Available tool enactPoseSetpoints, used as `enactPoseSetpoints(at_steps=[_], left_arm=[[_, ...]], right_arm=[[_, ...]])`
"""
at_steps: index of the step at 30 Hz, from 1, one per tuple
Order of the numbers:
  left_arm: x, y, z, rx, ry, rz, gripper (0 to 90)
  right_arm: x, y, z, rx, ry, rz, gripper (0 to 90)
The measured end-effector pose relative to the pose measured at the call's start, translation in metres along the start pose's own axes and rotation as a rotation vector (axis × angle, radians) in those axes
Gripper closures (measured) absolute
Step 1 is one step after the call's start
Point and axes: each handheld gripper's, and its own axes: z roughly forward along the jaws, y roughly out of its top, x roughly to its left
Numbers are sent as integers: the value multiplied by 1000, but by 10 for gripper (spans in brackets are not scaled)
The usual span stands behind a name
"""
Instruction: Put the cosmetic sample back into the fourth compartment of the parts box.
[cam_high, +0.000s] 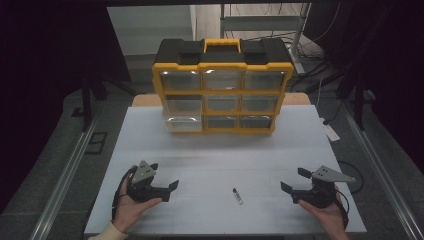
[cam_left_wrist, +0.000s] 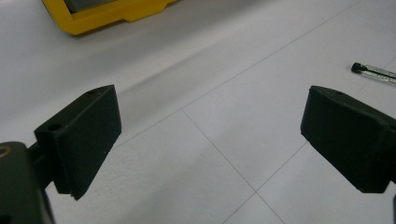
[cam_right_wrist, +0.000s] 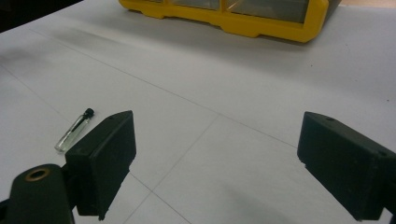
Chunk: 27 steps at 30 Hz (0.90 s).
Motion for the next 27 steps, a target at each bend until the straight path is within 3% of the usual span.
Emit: enactPoseSetpoints(at_steps=[22,27], left_arm=[[3,-10,-5,14,14,-24,67],[4,-8,-4,13,13,-30,70]], right_arm=[[-5,5,12,6,-4,11,133],[-1,5,14,17,8,-10,133]])
